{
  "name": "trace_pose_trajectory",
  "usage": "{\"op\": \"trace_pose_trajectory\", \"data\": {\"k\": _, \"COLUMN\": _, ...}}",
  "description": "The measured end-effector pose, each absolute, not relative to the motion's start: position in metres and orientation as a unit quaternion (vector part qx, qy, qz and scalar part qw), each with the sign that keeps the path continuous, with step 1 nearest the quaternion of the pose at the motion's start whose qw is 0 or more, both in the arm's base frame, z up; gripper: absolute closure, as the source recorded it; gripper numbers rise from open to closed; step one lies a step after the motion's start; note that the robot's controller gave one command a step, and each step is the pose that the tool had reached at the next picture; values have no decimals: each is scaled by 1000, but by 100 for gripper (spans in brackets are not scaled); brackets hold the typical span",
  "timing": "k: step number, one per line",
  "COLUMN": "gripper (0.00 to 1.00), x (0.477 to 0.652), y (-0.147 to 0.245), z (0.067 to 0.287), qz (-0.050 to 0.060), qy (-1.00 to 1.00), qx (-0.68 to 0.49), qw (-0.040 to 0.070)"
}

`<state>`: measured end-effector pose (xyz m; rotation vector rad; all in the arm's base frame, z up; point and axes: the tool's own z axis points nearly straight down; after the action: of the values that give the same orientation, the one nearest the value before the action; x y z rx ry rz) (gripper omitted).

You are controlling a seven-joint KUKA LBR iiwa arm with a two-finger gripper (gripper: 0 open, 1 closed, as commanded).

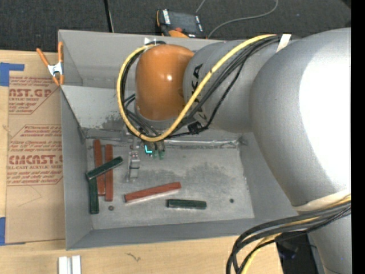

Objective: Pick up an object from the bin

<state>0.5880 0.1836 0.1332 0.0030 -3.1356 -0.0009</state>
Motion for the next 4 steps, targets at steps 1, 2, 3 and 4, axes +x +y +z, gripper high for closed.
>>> {"op": "trace_pose_trajectory", "data": {"k": 1, "gripper": 0, "x": 541, "y": 162, "z": 67, "qz": 0, "qy": -1000, "qx": 8, "qw": 4}}
{"op": "trace_pose_trajectory", "data": {"k": 2, "gripper": 100, "x": 544, "y": 163, "z": 73, "qz": -1, "qy": -1000, "qx": 8, "qw": 1}}
{"op": "trace_pose_trajectory", "data": {"k": 3, "gripper": 0, "x": 545, "y": 162, "z": 72, "qz": -1, "qy": -1000, "qx": 8, "qw": -2}}
{"op": "trace_pose_trajectory", "data": {"k": 4, "gripper": 0, "x": 531, "y": 99, "z": 70, "qz": 1, "qy": -1000, "qx": 3, "qw": 0}}
